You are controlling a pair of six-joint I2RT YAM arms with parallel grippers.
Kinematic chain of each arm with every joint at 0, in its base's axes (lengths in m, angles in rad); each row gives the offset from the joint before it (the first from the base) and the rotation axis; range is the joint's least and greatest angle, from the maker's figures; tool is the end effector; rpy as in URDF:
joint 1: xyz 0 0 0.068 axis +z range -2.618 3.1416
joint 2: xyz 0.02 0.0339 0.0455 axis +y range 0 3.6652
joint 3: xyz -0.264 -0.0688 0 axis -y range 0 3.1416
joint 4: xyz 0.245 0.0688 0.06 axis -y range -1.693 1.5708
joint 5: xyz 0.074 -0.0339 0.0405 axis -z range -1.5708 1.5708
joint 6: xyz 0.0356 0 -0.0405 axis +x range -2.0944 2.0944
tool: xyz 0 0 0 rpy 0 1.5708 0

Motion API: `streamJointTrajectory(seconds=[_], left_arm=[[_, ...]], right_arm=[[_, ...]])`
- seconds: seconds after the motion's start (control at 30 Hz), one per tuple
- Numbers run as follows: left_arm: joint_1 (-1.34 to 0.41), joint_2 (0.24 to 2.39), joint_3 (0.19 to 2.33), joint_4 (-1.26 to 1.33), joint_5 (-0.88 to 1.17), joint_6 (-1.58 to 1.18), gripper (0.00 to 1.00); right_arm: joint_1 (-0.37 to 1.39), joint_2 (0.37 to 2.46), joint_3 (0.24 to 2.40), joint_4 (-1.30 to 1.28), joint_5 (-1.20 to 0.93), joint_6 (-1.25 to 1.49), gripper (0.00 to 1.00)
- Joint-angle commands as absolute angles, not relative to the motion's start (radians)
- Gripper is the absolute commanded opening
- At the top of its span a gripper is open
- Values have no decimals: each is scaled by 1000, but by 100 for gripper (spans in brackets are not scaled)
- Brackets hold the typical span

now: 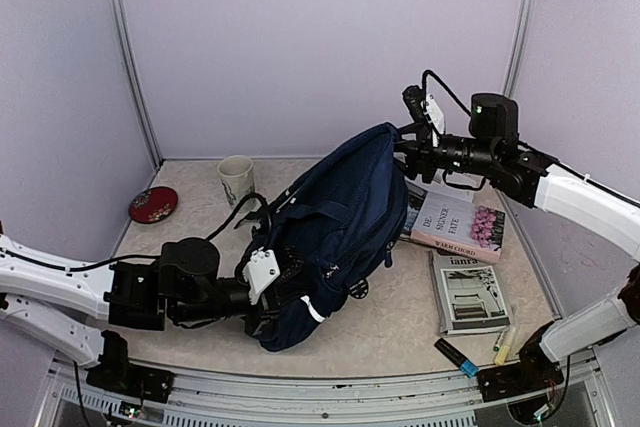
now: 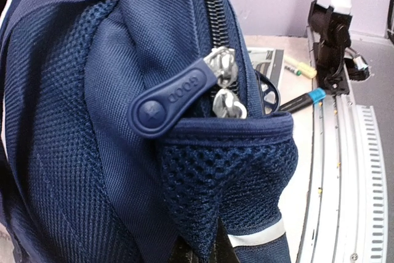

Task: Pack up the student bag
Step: Pass from the right arm to the left

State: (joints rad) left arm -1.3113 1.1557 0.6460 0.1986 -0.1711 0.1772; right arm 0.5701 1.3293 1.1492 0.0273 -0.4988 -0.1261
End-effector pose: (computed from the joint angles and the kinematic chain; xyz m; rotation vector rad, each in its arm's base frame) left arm 0.0727 -0.2502 0.2545 1.2126 1.4940 -0.6129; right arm 0.2540 0.1831 0.3690 -0.9418 1.4916 0.7537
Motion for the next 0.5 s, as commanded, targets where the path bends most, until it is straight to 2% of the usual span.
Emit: streamJointTrajectory(seconds=[0.0, 0.17, 0.27, 0.33, 0.37, 0.4, 0.47], left_arm=[[-1291, 1171, 691, 239, -290, 140, 0], [-1279, 1193, 698, 262, -336, 131, 0], [-1275, 1206, 698, 283, -330, 124, 0], [-1272, 1213, 700, 302, -333, 108, 0], [-1269, 1216, 703, 308, -338, 101, 0], [-1266, 1218, 705, 315, -337, 93, 0], [-1263, 1219, 708, 321, -327, 86, 0]], right_arm=[[580, 1265, 1168, -271, -277, -73, 59], [580, 1182, 1208, -499, -82, -27, 77], [580, 1117, 1244, -573, -99, -15, 85], [581, 1078, 1261, -587, -136, -10, 86], [583, 1065, 1263, -583, -157, -3, 84], [593, 1055, 1260, -574, -184, 5, 78], [644, 1052, 1232, -529, -285, 21, 60]])
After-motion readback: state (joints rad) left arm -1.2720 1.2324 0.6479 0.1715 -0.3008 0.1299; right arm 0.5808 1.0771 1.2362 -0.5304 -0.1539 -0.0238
